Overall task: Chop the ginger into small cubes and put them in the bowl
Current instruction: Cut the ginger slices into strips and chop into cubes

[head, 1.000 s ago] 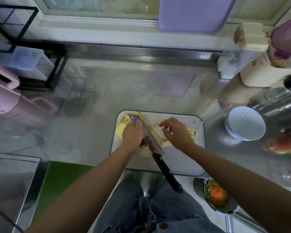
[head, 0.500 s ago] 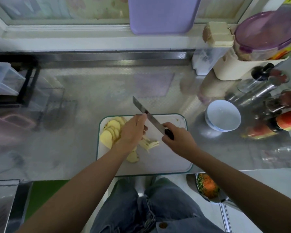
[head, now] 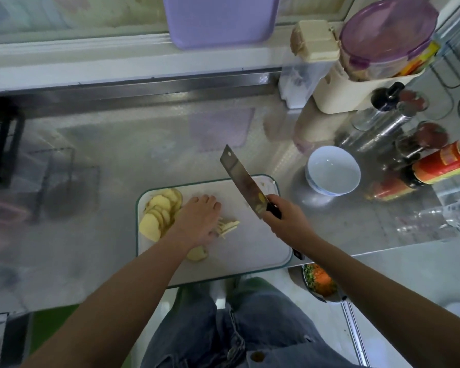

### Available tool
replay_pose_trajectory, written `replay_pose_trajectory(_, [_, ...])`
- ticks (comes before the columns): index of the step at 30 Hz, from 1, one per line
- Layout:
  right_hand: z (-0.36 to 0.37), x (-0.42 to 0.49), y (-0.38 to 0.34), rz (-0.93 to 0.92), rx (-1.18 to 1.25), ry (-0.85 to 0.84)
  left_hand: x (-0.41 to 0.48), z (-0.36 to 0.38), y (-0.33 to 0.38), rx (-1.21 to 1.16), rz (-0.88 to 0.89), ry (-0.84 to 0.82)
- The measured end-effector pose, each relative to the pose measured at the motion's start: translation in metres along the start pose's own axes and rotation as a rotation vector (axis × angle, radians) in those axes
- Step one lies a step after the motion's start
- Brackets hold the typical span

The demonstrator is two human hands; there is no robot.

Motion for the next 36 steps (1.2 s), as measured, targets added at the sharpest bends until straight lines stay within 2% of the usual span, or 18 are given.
replay_pose_trajectory(7, [-0.003,-0.004,0.002,0.038,-0.016,-0.005,0.004,-0.003,-0.005,-0.063,-0.166,0.053])
replay_pose_trajectory(13, [0.005,-0.011,0.011,0.068,-0.098,-0.052,0.005,0.0,-0.008,-0.257,-0.307,0.141])
replay_pose_trajectory(17, [0.012,-0.017,0.018,0.07,-0.127,-0.071,0.006,0.003,-0.004,-0.399,-0.334,0.199])
replay_pose_trajectory(21, [0.014,-0.017,0.022,0.071,-0.133,-0.05,0.009,0.002,0.002,-0.514,-0.275,0.22])
replay_pose_trajectory(27, [0.019,-0.021,0.028,0.062,-0.162,-0.027,0.003,0.003,0.017,-0.377,-0.247,0.209])
replay_pose_trajectory(32, [0.034,-0.028,0.033,0.051,-0.223,-0.042,-0.001,0.004,0.029,-0.377,-0.23,0.256])
replay_pose_trajectory(36, [0.039,-0.029,0.031,0.056,-0.252,-0.026,-0.009,0.005,0.029,-0.352,-0.323,0.288])
Point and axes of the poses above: each hand's wrist, its own x-axis towards the middle knuckle, its own z-axis out of the palm, y = z × x, the point moved 2 cm from there along x, towards the middle knuckle, and after that the axes turned 6 degrees about z, right-handed, at the moved point
